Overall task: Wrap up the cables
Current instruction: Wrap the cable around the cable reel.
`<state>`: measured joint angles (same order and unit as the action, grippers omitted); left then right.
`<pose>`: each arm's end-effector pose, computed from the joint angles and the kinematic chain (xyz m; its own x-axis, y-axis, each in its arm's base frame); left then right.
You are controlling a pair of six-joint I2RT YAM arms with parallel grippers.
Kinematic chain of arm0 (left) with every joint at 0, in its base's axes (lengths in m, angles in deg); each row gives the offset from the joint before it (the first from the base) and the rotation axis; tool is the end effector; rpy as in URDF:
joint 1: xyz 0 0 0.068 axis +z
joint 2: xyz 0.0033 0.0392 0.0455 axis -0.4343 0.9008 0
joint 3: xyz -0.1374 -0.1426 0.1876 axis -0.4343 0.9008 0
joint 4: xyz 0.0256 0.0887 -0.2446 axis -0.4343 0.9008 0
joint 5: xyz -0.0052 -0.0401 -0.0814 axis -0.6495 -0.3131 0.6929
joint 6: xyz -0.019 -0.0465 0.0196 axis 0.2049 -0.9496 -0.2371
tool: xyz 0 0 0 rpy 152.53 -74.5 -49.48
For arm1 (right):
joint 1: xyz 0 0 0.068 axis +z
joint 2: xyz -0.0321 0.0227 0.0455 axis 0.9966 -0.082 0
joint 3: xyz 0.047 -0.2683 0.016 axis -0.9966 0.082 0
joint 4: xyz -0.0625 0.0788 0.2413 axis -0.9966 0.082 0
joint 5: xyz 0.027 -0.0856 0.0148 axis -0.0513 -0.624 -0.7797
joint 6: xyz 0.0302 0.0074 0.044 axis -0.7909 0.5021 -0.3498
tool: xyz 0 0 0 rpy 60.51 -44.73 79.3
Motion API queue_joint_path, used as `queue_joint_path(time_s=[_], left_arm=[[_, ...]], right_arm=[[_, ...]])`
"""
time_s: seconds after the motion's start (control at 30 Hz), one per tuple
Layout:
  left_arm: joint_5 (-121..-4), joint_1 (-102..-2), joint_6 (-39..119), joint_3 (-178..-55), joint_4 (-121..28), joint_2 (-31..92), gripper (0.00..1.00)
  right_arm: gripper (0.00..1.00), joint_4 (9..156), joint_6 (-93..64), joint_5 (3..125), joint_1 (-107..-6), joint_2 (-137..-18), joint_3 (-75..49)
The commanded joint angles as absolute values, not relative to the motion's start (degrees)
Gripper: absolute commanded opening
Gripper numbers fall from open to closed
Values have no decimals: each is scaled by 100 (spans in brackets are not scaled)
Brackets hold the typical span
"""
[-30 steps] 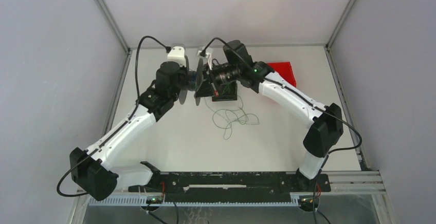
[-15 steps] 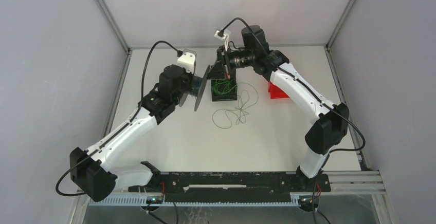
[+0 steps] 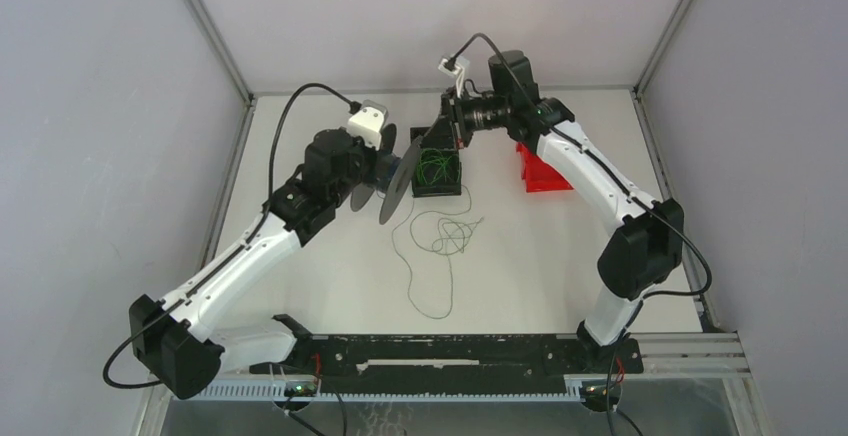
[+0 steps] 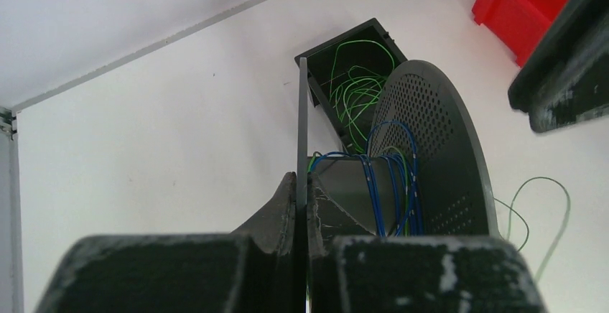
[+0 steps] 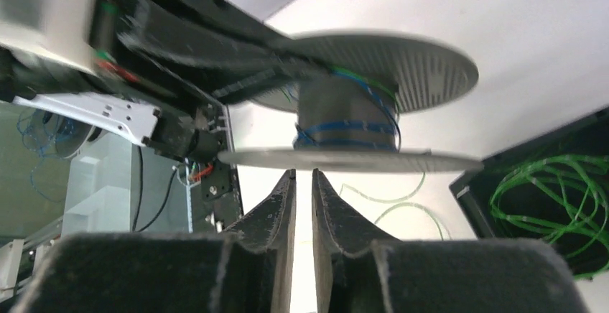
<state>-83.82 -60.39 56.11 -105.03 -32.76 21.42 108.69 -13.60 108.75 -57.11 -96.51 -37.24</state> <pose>0.2261 -0.1465 0.3573 -0.2181 0.2400 -0.9460 0.3947 0.9082 0.1394 0.3358 0.2119 0.3908 -0.4890 -0.1906 -0.8512 -0.8664 0.2195 0.4486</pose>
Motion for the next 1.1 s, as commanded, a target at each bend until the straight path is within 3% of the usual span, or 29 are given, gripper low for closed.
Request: queue_joint_path(time_s=[0.0,0.2,0.4,0.67,1.07], left_arm=[[-8344,-5983,5262,-10619,-3557,1839,0],[-7862,-5510,4670,-10936,-3230,1731,0],[-7497,-4940,4226,-11646,-2809,1658,0],[-7749,-4819,3943,-12238,-2454,1591,0],[-7831,-4805,3733,-12533,-2314,1579,0]], right_arm=[[25,10348,-1138,10921,-5933,-9162,-2770],[44,9283,-1393,10799,-5972,-8650,-1071],[57,8363,-1808,10622,-5474,-8615,-198],[61,8151,-1864,10145,-4614,-9252,-7],[64,8148,-2017,9111,-4349,-9821,-5]])
